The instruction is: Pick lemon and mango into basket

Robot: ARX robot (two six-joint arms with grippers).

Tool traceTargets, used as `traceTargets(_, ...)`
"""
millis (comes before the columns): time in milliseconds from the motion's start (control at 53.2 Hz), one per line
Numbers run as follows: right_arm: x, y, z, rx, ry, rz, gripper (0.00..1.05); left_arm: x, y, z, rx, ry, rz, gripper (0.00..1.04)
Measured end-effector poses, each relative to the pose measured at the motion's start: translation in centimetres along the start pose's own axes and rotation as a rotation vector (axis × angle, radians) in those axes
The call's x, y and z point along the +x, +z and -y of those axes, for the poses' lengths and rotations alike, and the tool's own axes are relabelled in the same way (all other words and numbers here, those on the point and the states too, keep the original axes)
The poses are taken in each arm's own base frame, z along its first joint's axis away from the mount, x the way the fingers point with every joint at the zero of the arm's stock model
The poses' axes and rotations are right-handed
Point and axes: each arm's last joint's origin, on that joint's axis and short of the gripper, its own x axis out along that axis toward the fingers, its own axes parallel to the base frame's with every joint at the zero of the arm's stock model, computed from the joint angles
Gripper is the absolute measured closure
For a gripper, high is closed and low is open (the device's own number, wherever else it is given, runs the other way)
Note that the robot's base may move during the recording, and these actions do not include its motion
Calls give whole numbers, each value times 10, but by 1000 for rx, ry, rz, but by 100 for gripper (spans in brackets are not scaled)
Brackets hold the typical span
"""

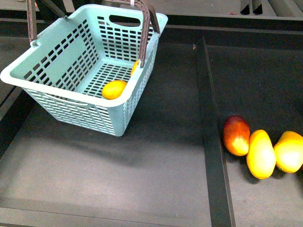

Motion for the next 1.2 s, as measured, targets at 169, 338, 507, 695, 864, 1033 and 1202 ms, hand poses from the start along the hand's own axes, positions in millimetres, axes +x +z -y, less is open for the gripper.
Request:
traceTargets(169,0,0,0,0,1,0,9,-19,-5,-3,1,15,-5,102)
traceTargets(338,0,0,0,0,0,0,9,-34,-14,-3,1,14,9,102)
traceTargets(507,0,0,0,0,0,0,9,-47,-18,-3,1,14,-7,102)
traceTargets(695,0,0,0,0,0,0,9,-60,-14,-3,2,14,6,102)
traceTargets(864,0,0,0,0,0,0,9,-67,-11,-2,2,14,14,102)
traceTargets(1033,0,0,0,0,0,0,9,-74,-10,-2,2,14,19,102)
traceTargets(1202,0,0,0,0,0,0,9,-79,-9,-2,2,13,21,102)
